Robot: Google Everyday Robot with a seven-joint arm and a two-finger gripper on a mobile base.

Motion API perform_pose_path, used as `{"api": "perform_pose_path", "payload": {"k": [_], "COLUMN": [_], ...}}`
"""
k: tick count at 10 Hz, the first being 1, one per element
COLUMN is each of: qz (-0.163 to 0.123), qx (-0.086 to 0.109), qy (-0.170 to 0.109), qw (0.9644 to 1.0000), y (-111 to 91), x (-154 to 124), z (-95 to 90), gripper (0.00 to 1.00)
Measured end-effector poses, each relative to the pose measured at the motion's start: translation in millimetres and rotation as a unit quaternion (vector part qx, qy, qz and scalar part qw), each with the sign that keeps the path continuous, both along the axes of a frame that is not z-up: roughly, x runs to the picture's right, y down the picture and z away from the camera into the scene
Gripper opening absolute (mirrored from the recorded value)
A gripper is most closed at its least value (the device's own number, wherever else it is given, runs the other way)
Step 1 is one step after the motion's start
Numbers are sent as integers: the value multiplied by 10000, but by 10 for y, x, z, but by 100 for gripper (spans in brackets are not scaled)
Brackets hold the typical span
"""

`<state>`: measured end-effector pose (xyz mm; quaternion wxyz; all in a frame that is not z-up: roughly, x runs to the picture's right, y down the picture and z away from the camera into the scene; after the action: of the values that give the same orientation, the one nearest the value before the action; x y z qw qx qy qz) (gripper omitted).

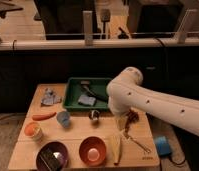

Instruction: Wipe red bowl with towel

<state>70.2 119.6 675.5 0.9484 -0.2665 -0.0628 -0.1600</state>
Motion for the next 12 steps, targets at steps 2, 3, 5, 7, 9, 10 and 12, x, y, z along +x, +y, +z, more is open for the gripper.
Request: {"api": "perform_pose_path", "payload": {"k": [2, 3, 5, 7, 9, 10, 12], "qz": [-94, -147, -241, -340, -439, -475, -537], "qx": [5, 17, 15, 30, 56, 39, 38], "qy": [-96, -183, -337, -464, -580, -654, -760], "qw": [9999, 9997, 9991, 9983, 9973, 9967, 9957], "y": [2, -6, -8, -19, -36, -33, -45], "x": [-93, -187, -453, -638, -730, -829, -996], "z": [16, 29, 44, 64, 80, 83, 108], "gripper": [80, 80, 80, 80, 80, 80, 80]}}
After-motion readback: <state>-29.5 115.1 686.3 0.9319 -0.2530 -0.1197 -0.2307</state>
